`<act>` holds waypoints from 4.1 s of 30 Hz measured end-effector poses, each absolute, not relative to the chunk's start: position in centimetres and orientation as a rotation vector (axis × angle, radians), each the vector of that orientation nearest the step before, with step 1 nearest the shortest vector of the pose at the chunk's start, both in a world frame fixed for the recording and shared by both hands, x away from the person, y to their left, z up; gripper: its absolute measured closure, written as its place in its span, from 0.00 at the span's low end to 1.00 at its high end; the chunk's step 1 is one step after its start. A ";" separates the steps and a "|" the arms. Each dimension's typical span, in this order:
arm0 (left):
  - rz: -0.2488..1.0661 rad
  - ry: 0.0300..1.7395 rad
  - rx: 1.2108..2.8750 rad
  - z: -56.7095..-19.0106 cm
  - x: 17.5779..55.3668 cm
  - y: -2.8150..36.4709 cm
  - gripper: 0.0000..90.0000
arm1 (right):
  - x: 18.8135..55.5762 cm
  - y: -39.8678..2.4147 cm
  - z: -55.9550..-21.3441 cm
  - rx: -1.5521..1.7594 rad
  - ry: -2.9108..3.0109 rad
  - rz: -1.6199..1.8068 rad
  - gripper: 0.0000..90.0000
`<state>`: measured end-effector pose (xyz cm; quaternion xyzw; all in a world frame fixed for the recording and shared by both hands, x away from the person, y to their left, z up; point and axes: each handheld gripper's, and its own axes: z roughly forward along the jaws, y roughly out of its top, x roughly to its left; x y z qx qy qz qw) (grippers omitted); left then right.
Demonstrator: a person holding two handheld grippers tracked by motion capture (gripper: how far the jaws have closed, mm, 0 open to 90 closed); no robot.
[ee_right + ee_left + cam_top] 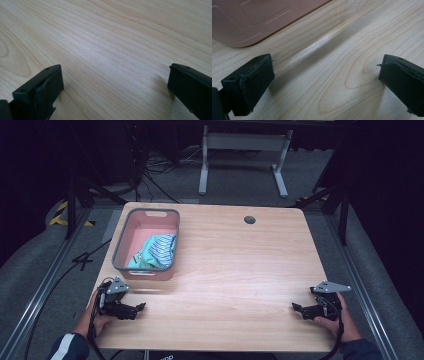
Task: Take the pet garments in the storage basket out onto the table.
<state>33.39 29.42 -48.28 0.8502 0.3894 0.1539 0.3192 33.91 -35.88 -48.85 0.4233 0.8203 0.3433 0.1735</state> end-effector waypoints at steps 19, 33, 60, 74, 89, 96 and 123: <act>0.346 1.011 2.286 -47.7 33.0 29.6 0.06 | 33.9 -35.8 -48.9 1.205 2.322 0.974 0.01; 0.409 0.943 2.252 -42.6 31.8 30.6 0.22 | 33.9 -35.8 -48.9 1.206 2.322 0.973 0.01; 0.358 1.012 2.386 -35.5 44.7 25.8 0.20 | 33.9 -35.8 -48.9 1.206 2.322 0.973 0.01; 0.217 1.161 2.612 -40.0 50.7 23.8 0.22 | 33.9 -35.8 -48.9 1.206 2.322 0.973 0.01; 0.027 1.372 2.760 -43.8 53.3 22.3 0.20 | 33.9 -35.8 -48.9 1.205 2.322 0.973 0.01; 0.029 1.348 2.788 -43.1 53.4 22.2 0.50 | 33.9 -35.8 -48.9 1.205 2.322 0.973 0.01; 0.486 1.106 2.354 -33.0 46.1 25.5 0.88 | 33.9 -35.9 -48.9 1.208 2.320 0.973 0.01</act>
